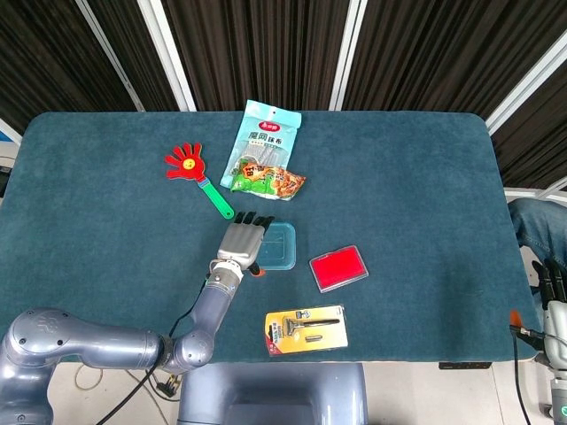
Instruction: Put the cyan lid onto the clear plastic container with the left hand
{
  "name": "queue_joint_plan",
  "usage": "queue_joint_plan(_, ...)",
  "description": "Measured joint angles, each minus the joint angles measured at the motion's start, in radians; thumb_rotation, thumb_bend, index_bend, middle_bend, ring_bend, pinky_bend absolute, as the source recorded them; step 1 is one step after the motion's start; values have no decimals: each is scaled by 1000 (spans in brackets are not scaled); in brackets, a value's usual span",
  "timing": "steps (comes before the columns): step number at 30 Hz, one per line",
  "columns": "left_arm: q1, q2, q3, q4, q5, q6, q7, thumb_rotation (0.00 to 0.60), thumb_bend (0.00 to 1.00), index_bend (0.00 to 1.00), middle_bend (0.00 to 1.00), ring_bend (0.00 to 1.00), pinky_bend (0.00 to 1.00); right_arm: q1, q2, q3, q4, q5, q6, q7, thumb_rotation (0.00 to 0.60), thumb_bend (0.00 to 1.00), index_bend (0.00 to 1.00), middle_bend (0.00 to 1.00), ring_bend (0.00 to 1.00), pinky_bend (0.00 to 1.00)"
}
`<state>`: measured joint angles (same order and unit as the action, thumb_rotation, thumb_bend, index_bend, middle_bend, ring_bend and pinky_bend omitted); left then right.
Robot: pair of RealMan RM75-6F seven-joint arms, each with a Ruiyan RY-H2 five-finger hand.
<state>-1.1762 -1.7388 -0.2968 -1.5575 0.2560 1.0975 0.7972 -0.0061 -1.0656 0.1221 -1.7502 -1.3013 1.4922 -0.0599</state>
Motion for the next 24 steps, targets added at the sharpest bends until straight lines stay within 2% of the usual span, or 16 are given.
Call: queue_joint_plan(24, 8, -13, -7, 15, 8, 0, 2, 600, 175, 109, 297, 0, 0, -1, -1, -1, 2, -2, 1, 4, 600, 414, 35, 0, 0, 0)
